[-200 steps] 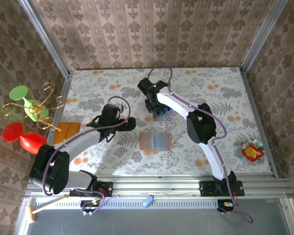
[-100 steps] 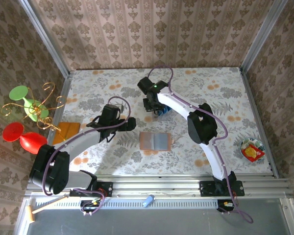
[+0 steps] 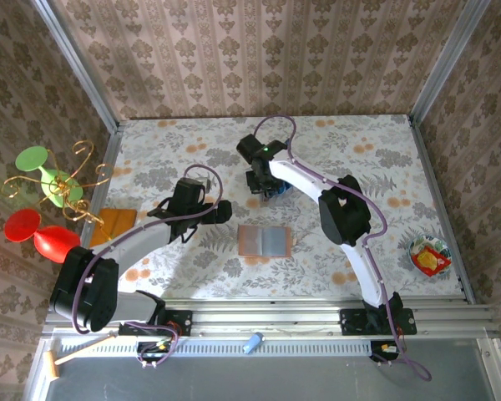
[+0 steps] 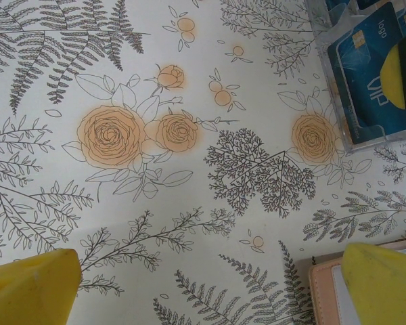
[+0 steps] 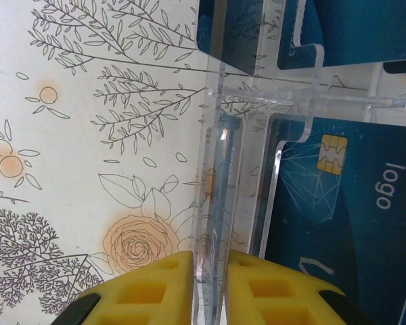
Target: Put the credit cards into the card holder
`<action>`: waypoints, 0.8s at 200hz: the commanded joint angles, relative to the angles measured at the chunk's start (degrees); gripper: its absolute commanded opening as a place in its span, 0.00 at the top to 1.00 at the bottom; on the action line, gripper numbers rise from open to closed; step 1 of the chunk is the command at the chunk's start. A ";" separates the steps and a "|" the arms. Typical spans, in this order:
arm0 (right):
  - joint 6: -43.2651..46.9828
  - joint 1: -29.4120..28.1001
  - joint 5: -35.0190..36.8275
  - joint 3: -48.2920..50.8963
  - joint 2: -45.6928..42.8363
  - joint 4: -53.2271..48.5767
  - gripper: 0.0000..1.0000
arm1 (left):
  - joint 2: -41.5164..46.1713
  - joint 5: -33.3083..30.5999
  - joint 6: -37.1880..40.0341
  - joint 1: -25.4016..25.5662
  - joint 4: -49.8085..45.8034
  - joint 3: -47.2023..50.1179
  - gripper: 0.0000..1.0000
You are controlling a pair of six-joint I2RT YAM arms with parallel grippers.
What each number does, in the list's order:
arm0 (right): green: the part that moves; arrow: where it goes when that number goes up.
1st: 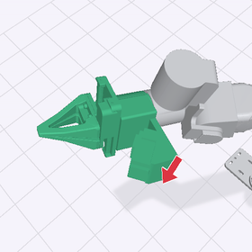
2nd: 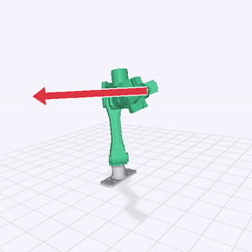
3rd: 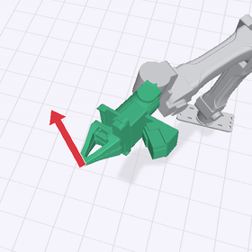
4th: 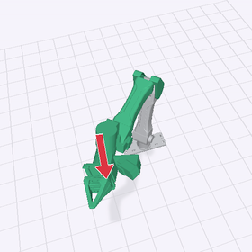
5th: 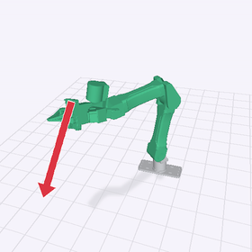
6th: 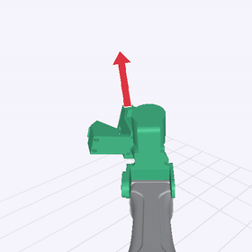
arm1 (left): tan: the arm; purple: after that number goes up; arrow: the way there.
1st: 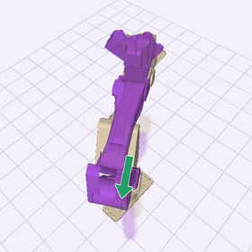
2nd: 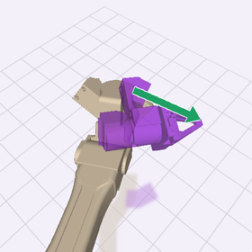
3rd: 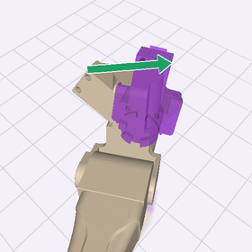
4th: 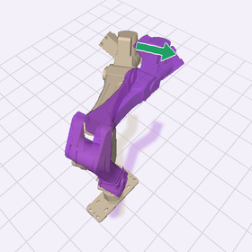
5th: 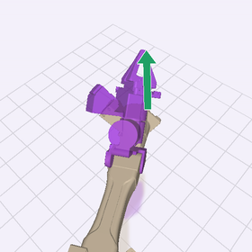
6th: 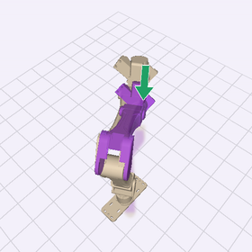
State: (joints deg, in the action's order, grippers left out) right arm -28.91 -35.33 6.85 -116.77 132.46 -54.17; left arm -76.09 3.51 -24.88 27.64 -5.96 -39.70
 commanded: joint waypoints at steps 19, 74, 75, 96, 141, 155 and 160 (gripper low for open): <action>-0.29 0.83 -0.52 -2.01 -0.23 -1.72 0.79 | 0.44 0.83 -0.83 -0.49 0.75 0.76 0.00; -0.48 1.31 -1.04 -2.46 0.16 -1.44 0.82 | 0.34 0.82 -0.83 -0.51 0.75 0.86 0.00; -0.47 1.32 -1.09 -2.43 0.16 -1.41 0.82 | 0.34 0.85 -0.80 -0.50 0.76 0.86 0.00; -0.60 1.31 -1.49 -2.60 0.25 -1.22 0.84 | 0.34 0.84 -0.80 -0.52 0.73 0.86 0.00; -0.94 1.58 -2.35 -2.62 0.51 -0.94 0.89 | 0.34 0.80 -0.94 -0.49 0.77 0.86 0.00; -0.98 1.65 -2.69 -2.59 0.55 -0.93 0.91 | 0.33 0.81 -0.93 -0.49 0.84 0.90 0.00; -0.96 1.66 -2.70 -2.67 0.52 -0.86 0.91 | 0.38 0.87 -0.94 -0.52 0.86 0.90 0.00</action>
State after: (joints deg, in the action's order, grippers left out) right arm -29.10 -34.11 5.45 -117.54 132.49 -54.19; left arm -76.09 3.53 -24.88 27.64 -5.76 -39.35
